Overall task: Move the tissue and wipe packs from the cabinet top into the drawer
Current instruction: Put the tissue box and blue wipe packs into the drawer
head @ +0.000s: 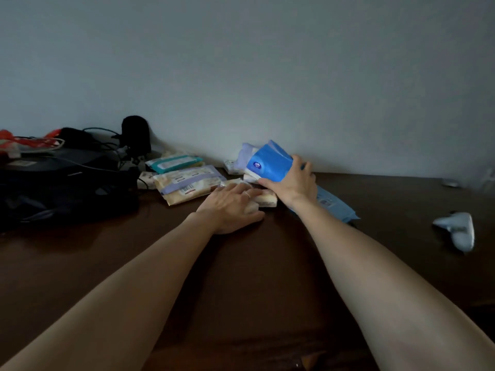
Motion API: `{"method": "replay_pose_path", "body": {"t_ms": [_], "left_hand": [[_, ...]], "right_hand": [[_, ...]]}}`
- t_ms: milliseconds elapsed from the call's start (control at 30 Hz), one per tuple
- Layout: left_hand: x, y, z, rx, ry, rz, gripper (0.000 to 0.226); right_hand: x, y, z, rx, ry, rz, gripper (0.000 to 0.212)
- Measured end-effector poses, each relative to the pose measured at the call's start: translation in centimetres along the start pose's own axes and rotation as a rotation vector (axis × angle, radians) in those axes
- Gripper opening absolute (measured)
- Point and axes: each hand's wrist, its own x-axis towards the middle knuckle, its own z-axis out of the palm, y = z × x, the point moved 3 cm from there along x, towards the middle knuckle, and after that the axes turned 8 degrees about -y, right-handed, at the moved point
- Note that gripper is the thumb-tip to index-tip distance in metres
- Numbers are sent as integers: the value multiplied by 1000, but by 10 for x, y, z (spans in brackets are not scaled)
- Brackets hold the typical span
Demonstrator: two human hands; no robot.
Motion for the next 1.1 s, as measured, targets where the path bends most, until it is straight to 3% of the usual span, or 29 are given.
{"method": "replay_pose_path", "body": {"t_ms": [133, 200, 333, 467, 600, 700, 767, 900, 967, 1100], "left_hand": [[-20, 7, -5, -79, 22, -32, 62], [-39, 15, -6, -177, -27, -62, 64], [-88, 33, -13, -157, -49, -90, 68], [-142, 57, -29, -90, 31, -139, 59], [-208, 85, -39, 32, 67, -210, 67], [-261, 106, -40, 210, 250, -226, 55], [-292, 116, -37, 278, 289, -190, 45], [-345, 116, -17, 141, 335, -216, 40], [-370, 109, 11, 31, 317, -300, 42], [-436, 91, 107, -140, 120, -464, 40]], "right_hand": [[-38, 11, -26, 182, 132, -4, 109], [-60, 16, -42, 183, 122, -33, 109], [-114, 12, -74, 196, 96, -82, 111], [-176, 0, -100, 305, 50, -66, 114], [-248, -9, -113, 464, 40, -56, 107], [-301, -14, -116, 542, 105, -104, 108], [-335, -13, -117, 607, 143, -144, 107], [-408, 9, -95, 719, 157, -213, 103], [-441, 28, -75, 771, 64, -216, 100], [-510, 83, -9, 814, -343, -39, 75]]}}
